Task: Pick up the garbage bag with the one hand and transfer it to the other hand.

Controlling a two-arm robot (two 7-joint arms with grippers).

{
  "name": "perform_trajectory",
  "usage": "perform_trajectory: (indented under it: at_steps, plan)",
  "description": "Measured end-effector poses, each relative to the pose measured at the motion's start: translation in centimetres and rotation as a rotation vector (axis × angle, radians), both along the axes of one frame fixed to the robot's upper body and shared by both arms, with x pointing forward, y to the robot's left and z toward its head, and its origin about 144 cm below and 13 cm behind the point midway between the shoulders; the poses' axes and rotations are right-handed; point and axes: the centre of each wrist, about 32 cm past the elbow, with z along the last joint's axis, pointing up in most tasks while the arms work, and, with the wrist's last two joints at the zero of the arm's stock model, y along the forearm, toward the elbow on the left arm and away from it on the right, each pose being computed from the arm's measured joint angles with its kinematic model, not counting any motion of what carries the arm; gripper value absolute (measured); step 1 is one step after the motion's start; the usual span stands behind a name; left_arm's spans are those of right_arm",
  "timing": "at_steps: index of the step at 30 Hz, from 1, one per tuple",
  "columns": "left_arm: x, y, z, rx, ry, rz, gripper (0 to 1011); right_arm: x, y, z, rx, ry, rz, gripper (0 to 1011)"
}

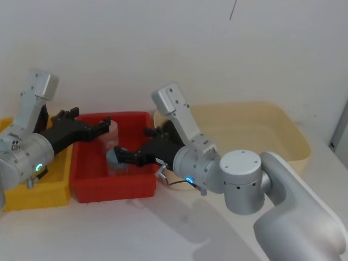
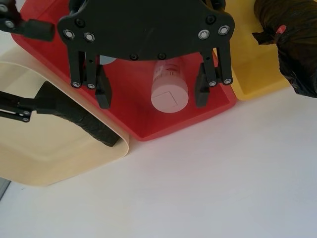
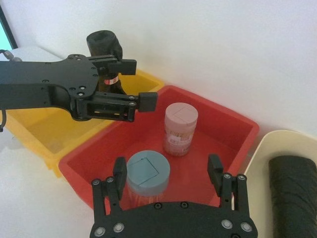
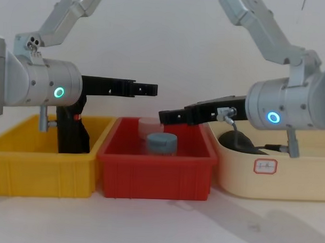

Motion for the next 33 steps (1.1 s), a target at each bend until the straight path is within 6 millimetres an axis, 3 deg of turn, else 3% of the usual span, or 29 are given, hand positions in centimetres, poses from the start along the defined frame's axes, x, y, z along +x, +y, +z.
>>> perform_trajectory:
  at_steps: [33]
  plan:
    - [0.0, 0.0, 0.0, 0.0, 0.0, 0.0, 1001, 1.8, 2.3, -2.4, -0.061, 0.057, 0.026, 1001]
